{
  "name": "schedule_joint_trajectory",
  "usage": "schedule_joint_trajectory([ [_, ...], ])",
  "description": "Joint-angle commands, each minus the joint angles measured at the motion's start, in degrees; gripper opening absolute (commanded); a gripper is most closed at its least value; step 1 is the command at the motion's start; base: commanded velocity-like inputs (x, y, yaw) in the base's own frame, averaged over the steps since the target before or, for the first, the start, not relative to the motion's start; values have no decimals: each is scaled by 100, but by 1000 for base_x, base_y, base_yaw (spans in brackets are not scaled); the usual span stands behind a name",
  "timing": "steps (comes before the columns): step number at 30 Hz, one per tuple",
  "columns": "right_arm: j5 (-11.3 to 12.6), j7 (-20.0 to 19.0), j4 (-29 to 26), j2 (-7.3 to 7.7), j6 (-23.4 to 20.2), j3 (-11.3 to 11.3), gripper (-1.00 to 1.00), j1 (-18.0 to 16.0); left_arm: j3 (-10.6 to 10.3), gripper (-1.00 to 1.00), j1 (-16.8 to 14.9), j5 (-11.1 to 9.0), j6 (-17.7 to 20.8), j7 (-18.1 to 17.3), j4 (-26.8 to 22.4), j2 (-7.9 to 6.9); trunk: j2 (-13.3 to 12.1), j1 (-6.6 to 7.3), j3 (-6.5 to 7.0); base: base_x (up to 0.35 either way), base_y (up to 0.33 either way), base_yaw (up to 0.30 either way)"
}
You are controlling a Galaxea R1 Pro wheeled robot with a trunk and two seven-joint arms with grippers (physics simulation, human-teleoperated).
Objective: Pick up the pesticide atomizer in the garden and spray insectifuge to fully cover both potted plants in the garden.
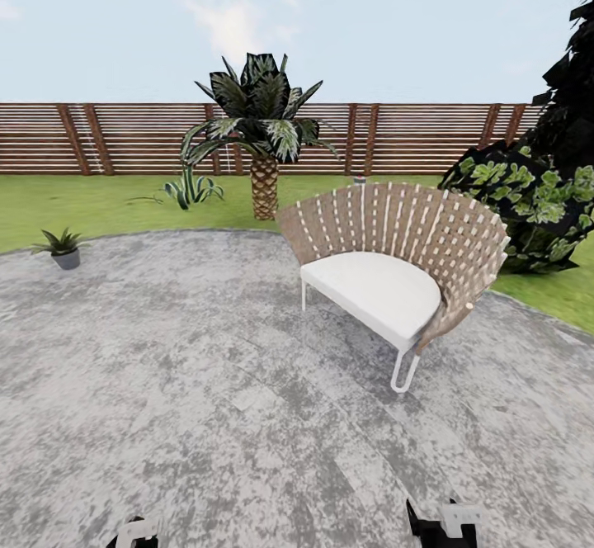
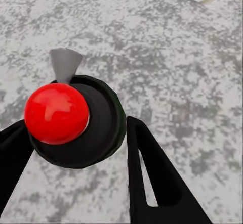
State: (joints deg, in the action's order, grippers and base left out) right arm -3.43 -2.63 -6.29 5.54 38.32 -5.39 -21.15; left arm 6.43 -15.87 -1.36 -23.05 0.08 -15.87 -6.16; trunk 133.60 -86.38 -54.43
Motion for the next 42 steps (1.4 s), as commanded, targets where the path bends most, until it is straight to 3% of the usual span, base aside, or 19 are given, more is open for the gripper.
schedule_joint_trajectory([
  [1,-35,-27,5,0,18,-50,100,-3,4,-100,-3,-13,-19,1,5,0,2,-2,-5,339,-1,0],
  [10,-35,-27,5,-9,18,-50,100,-3,3,-100,-3,-13,-20,1,5,-1,2,-2,-5,340,0,72],
  [42,-35,-27,5,-9,18,-50,100,-3,3,-100,-3,-13,-17,1,10,0,2,-2,-5,340,0,272],
])
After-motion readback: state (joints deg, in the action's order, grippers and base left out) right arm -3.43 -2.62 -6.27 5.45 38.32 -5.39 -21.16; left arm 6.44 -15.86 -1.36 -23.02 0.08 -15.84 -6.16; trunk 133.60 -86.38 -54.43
